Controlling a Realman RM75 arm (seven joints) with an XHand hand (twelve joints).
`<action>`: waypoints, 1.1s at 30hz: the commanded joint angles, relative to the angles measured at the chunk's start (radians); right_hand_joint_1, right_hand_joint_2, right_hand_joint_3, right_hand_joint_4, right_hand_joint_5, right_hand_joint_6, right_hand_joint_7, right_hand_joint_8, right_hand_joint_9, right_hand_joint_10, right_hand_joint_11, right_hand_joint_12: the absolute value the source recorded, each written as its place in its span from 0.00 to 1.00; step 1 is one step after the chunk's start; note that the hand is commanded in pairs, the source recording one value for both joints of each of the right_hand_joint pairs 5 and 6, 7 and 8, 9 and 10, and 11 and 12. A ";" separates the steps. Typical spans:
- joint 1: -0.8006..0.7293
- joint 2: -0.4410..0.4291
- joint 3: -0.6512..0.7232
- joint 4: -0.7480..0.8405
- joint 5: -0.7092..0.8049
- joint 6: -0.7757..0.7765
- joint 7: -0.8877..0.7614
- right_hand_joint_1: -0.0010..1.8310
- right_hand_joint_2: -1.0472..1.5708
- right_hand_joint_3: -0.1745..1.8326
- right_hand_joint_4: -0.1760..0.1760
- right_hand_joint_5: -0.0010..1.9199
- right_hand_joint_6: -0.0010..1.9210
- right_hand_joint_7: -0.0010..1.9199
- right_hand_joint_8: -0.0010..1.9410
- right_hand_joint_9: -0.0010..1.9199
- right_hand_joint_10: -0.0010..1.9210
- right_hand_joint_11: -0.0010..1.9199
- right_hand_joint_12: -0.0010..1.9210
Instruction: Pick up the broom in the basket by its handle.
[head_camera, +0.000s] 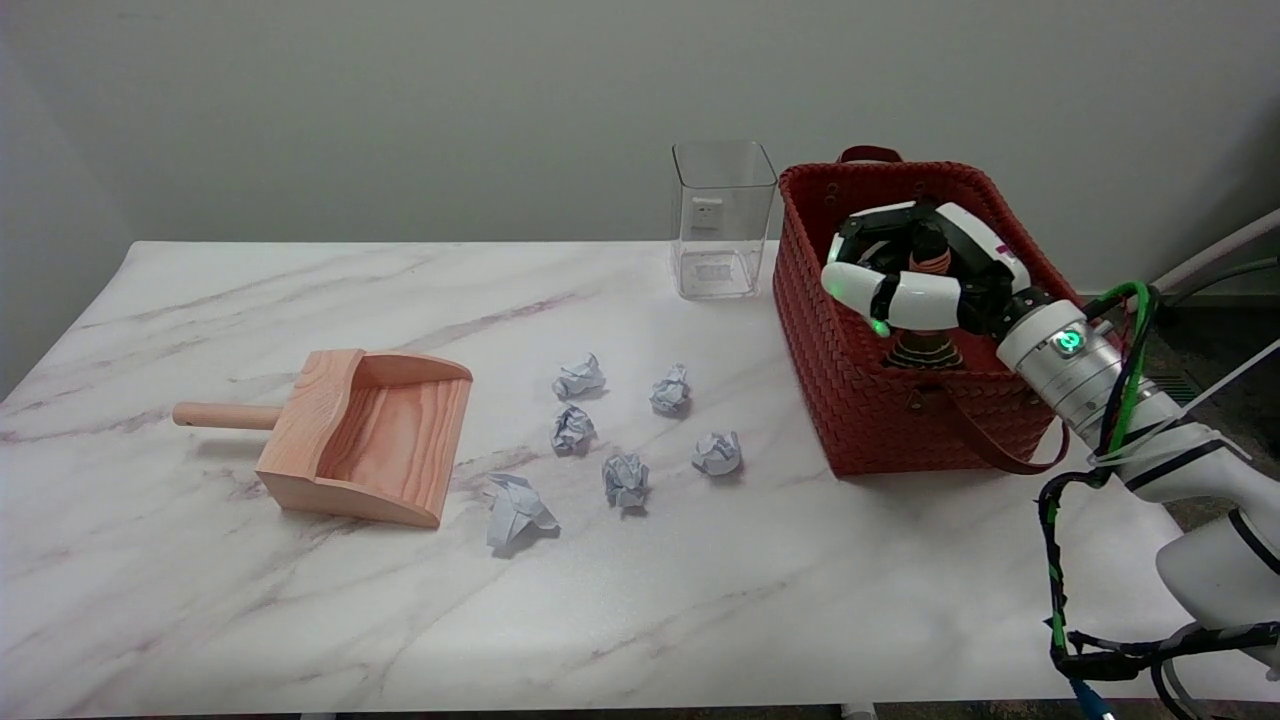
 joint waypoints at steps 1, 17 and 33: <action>0.007 -0.002 -0.004 -0.013 0.001 0.000 0.005 0.54 0.85 0.43 0.50 0.95 0.94 0.94 0.93 0.91 0.91 0.84 0.84; 0.037 -0.004 -0.016 -0.036 0.054 0.009 -0.002 0.53 0.83 0.50 0.50 1.00 1.00 1.00 0.98 0.98 0.98 0.93 0.93; 0.037 -0.004 -0.019 -0.041 0.058 0.022 -0.002 0.59 0.60 0.52 0.50 0.45 0.45 0.68 0.67 0.69 0.69 0.60 0.60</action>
